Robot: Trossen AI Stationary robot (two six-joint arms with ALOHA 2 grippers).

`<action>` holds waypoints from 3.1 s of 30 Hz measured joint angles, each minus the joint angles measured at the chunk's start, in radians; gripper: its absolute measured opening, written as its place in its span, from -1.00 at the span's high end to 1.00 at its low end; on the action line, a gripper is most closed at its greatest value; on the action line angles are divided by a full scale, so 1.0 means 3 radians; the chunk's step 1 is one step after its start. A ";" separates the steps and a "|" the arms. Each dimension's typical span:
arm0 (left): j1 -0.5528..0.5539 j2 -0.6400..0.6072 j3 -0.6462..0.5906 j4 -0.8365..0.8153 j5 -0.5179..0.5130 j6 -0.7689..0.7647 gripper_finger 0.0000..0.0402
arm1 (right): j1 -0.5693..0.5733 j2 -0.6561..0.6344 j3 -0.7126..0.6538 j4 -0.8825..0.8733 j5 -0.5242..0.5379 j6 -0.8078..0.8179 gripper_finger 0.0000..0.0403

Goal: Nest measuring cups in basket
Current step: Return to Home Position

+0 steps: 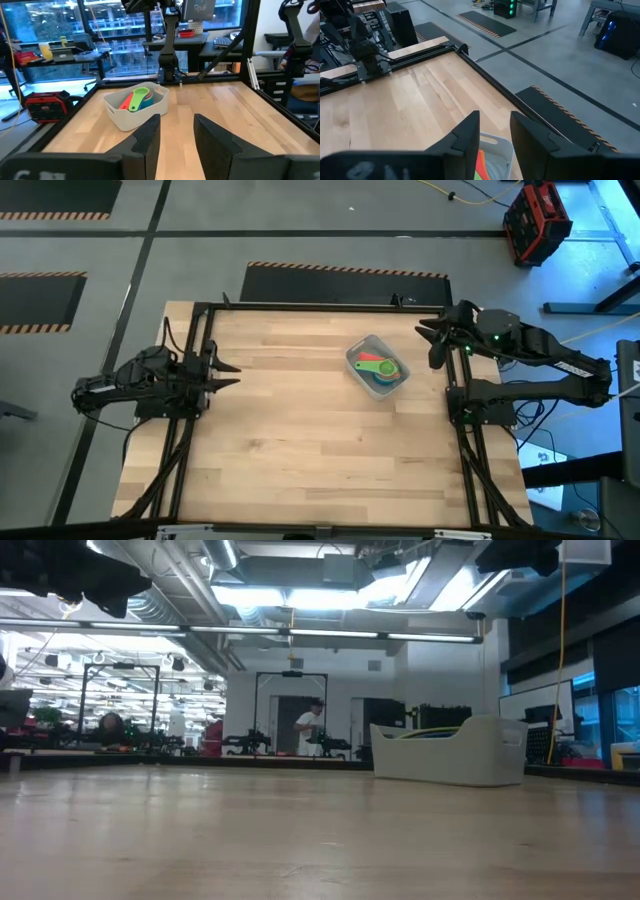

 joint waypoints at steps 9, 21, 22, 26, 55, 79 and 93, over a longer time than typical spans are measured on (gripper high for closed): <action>0.0001 0.0000 -0.0329 0.0357 0.0172 -0.0067 0.45 | 0.0000 0.0000 0.0000 -0.0010 0.0000 0.0000 0.44; 0.0001 -0.0001 -0.0753 0.0961 0.0263 -0.0095 0.45 | 0.0000 0.0000 0.0000 -0.0014 -0.0028 0.0000 0.44; 0.0001 -0.0001 -0.0799 0.1026 0.0264 -0.0096 0.45 | 0.0001 0.0000 0.0000 -0.0014 -0.0028 0.0000 0.44; 0.0001 0.0002 -0.0945 0.1167 0.0260 -0.0203 0.45 | 0.0001 0.0000 -0.0001 -0.0014 -0.0029 0.0000 0.44; 0.0005 0.0002 -0.0945 0.1126 0.0244 -0.0242 0.45 | 0.0003 -0.1558 -0.1432 0.0886 -0.1218 -0.0072 0.61; 0.0005 0.0003 -0.0946 0.1133 0.0239 -0.0249 0.45 | 0.0003 -0.2313 -0.2146 0.1209 -0.1487 -0.0104 0.68; 0.0005 0.0003 -0.0946 0.1142 0.0237 -0.0257 0.45 | 0.0003 -0.2313 -0.2998 0.2344 -0.1513 -0.0079 0.68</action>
